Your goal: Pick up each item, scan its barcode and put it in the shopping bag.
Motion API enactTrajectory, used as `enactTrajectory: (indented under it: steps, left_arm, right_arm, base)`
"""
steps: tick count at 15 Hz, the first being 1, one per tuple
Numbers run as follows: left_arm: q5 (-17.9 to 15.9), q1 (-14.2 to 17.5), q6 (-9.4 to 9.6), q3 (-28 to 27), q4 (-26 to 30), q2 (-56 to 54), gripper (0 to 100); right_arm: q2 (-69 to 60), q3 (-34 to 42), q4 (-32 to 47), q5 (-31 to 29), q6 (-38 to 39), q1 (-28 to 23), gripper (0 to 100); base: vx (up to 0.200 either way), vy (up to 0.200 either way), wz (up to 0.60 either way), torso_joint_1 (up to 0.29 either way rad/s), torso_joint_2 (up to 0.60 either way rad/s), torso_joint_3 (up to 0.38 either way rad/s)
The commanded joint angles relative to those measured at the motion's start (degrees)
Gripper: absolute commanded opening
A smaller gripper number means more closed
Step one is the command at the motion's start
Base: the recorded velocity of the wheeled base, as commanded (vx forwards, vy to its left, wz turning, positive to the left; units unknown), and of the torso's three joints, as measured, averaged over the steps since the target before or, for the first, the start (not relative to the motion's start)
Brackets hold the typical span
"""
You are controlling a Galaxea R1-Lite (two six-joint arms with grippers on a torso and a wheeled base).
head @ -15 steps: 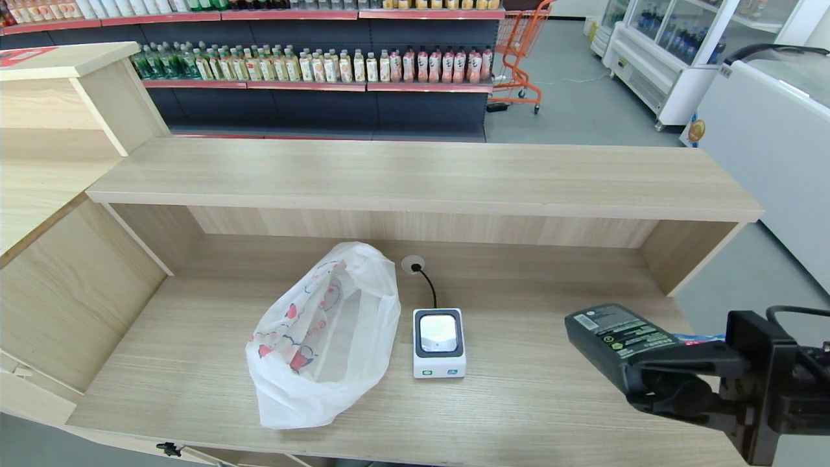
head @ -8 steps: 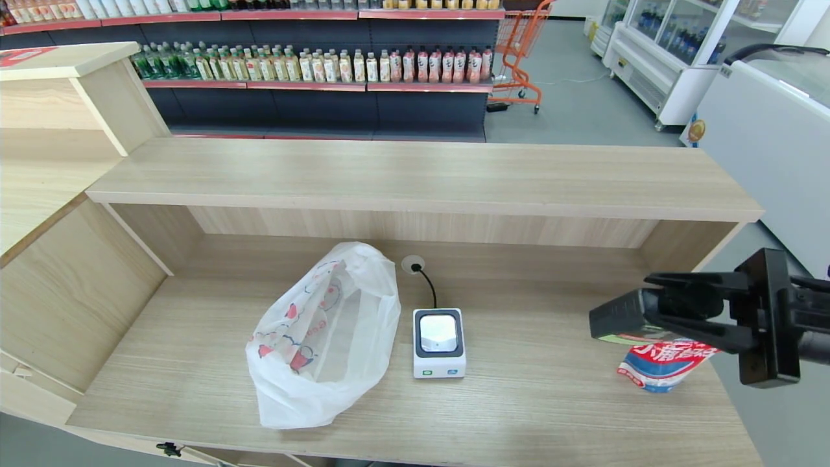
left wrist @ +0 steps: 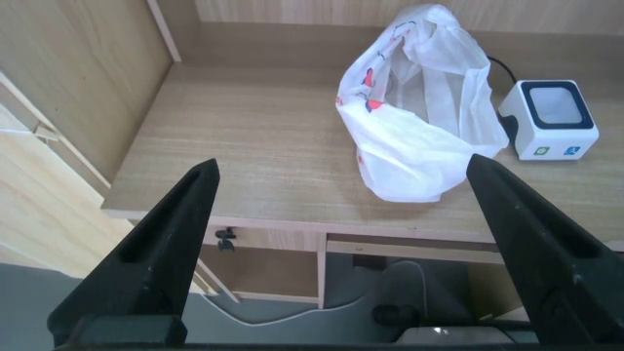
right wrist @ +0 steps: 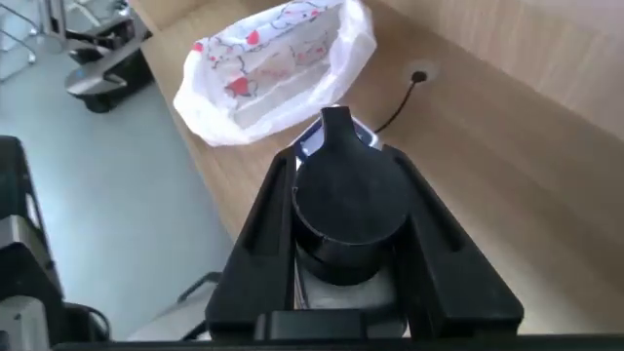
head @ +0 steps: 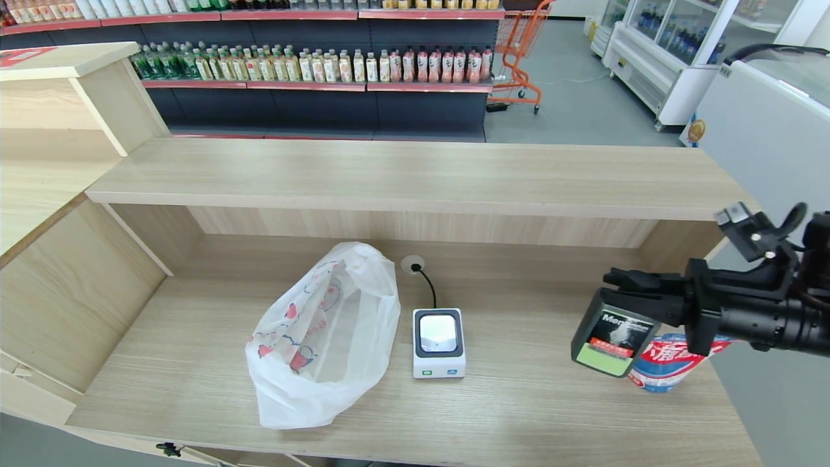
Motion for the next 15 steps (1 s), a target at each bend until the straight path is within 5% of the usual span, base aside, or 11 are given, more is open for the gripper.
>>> enactTrajectory:
  steps: [1, 15]
  left_arm:
    - [0.0, 0.0, -0.01, 0.0, 0.0, 0.0, 100]
    - [0.0, 0.0, -0.01, 0.0, 0.0, 0.0, 100]
  right_arm:
    - [10.3, -5.7, -0.1, -1.7, 6.2, 7.9, 0]
    - [38.2, -32.7, -0.1, -12.2, 15.3, 21.9, 0]
  base:
    - [0.000, 0.000, 0.00, 0.000, 0.00, 0.000]
    - [0.000, 0.000, 0.00, 0.000, 0.00, 0.000]
